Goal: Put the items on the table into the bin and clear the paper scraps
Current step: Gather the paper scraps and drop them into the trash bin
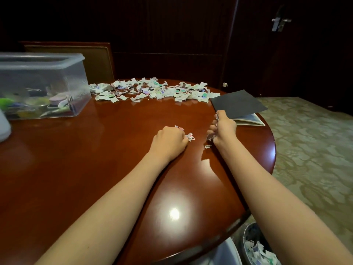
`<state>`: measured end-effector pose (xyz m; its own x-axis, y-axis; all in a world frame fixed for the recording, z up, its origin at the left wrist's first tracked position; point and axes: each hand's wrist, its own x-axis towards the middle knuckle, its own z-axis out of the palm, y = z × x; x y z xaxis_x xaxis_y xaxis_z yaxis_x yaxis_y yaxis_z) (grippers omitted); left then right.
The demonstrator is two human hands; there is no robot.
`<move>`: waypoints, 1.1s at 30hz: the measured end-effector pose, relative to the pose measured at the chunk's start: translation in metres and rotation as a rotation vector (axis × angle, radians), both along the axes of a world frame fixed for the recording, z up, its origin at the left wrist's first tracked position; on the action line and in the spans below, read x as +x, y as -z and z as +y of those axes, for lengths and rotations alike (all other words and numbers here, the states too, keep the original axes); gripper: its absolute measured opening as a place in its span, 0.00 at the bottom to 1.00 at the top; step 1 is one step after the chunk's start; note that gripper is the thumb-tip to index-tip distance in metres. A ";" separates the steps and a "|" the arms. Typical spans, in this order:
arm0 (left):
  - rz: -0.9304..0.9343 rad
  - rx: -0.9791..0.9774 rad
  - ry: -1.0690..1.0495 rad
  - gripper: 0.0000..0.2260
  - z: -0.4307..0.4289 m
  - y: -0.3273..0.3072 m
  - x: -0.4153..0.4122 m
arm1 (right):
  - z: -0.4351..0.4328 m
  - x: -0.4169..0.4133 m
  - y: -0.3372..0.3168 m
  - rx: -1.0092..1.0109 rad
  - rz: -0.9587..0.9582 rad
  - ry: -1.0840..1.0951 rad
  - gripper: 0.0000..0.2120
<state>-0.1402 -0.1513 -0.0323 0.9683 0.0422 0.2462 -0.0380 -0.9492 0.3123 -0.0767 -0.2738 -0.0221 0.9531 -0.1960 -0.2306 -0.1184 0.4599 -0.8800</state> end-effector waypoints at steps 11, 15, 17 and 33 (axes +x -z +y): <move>-0.163 -1.461 -0.258 0.18 -0.019 -0.025 0.013 | 0.009 -0.021 -0.004 0.458 0.037 -0.045 0.18; -0.154 -1.770 -0.260 0.10 -0.043 -0.032 0.014 | 0.013 -0.031 -0.007 0.529 0.040 -0.043 0.18; -0.092 -1.881 -0.245 0.09 -0.052 -0.031 0.015 | 0.013 -0.036 -0.008 0.578 0.022 -0.018 0.18; 0.068 -2.049 0.089 0.18 -0.182 -0.044 -0.007 | -0.104 -0.064 -0.028 0.696 -0.201 0.258 0.18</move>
